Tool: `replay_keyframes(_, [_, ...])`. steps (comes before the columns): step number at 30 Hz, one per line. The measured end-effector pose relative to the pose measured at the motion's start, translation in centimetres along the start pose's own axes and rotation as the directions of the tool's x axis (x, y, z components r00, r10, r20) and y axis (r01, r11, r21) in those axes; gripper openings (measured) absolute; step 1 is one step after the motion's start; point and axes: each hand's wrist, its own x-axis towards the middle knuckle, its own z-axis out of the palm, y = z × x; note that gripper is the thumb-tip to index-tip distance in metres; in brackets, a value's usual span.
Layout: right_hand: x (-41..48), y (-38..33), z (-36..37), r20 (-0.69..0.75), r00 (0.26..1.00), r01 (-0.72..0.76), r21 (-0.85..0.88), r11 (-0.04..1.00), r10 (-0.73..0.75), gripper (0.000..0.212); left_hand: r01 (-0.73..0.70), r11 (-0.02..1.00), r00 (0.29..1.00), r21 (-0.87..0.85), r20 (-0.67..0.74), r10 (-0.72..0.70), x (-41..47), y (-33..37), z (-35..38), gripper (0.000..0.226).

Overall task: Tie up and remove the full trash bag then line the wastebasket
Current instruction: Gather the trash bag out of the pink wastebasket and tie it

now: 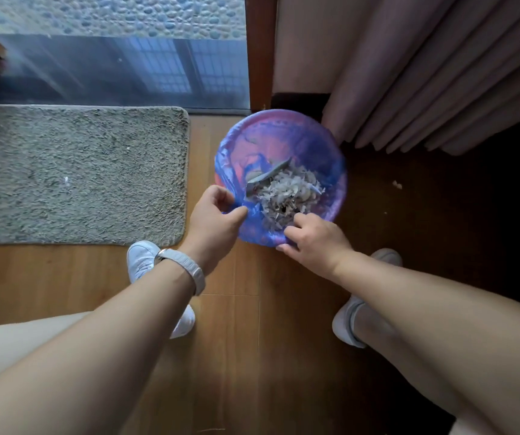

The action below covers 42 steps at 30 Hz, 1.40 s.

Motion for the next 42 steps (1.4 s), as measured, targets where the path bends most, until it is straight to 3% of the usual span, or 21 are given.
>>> replay_keyframes(6, [0.5, -0.3, 0.0, -0.045, 0.999, 0.000, 0.000, 1.000, 0.000, 0.030, 0.016, 0.987, 1.000, 0.162, -0.008, -0.015, 1.3, 0.0, -1.9, 0.026])
replay_keyframes(10, [0.9, -0.5, -0.1, -0.103, 0.994, 0.026, -0.018, 0.999, -0.028, 0.027, 0.338, 0.939, 0.941, -0.065, 0.037, -0.336, 2.8, 1.2, -2.8, 0.033])
replay_keyframes(14, [1.4, -1.1, 0.1, -0.137, 0.981, 0.134, -0.051, 0.990, -0.140, 0.022, 0.525, 0.849, 0.813, 0.061, 0.260, -0.521, 2.3, 2.7, -3.0, 0.013])
replay_keyframes(17, [2.0, -1.9, 0.5, -0.127, 0.983, 0.135, 0.006, 0.991, -0.133, 0.014, 0.453, 0.858, 0.776, 0.242, 0.367, -0.513, 1.5, 2.6, -3.0, 0.012])
replay_keyframes(19, [2.4, -2.5, 0.8, -0.127, 0.989, 0.081, 0.077, 0.994, -0.071, 0.011, 0.460, 0.864, 0.776, 0.205, 0.381, -0.503, 0.8, 2.1, -2.4, 0.010])
replay_keyframes(22, [3.0, -3.0, 0.6, -0.128, 0.992, 0.009, 0.168, 0.986, 0.012, 0.008, 0.434, 0.897, 0.836, 0.088, 0.333, -0.437, 0.5, 1.7, -1.6, 0.006])
replay_keyframes(27, [3.4, -3.9, -0.8, -0.251, 0.967, 0.034, 0.278, 0.960, 0.039, 0.012, 0.340, 0.940, 0.911, -0.029, 0.258, -0.322, 1.3, 2.5, -2.0, 0.008])
replay_keyframes(30, [3.5, -4.5, -1.8, -0.249, 0.967, 0.042, 0.340, 0.940, 0.047, 0.016, 0.294, 0.956, 0.917, 0.000, 0.281, -0.283, 1.2, 2.7, -2.1, 0.019])
replay_keyframes(34, [3.1, -3.3, -2.4, -0.212, 0.977, 0.043, 0.304, 0.952, 0.024, 0.022, 0.270, 0.961, 0.946, 0.058, 0.169, -0.276, 1.6, 2.3, -1.7, 0.004])
replay_keyframes(36, [2.9, -1.4, -2.6, -0.242, 0.963, -0.049, 0.280, 0.959, 0.120, 0.022, 0.245, 0.965, 0.962, 0.088, 0.105, -0.254, 2.3, 2.2, -1.9, 0.010])
replay_keyframes(39, [2.9, 2.2, -2.5, -0.258, 0.869, -0.326, 0.343, 0.881, 0.422, 0.021, 0.223, 0.966, 0.972, 0.129, 0.038, -0.230, 3.2, 1.7, -2.6, 0.004])
replay_keyframes(42, [3.1, 5.1, -1.9, -0.104, 0.787, -0.518, 0.423, 0.743, 0.608, 0.034, 0.230, 0.951, 0.971, 0.208, 0.010, -0.238, 3.3, 1.0, -3.2, 0.028])
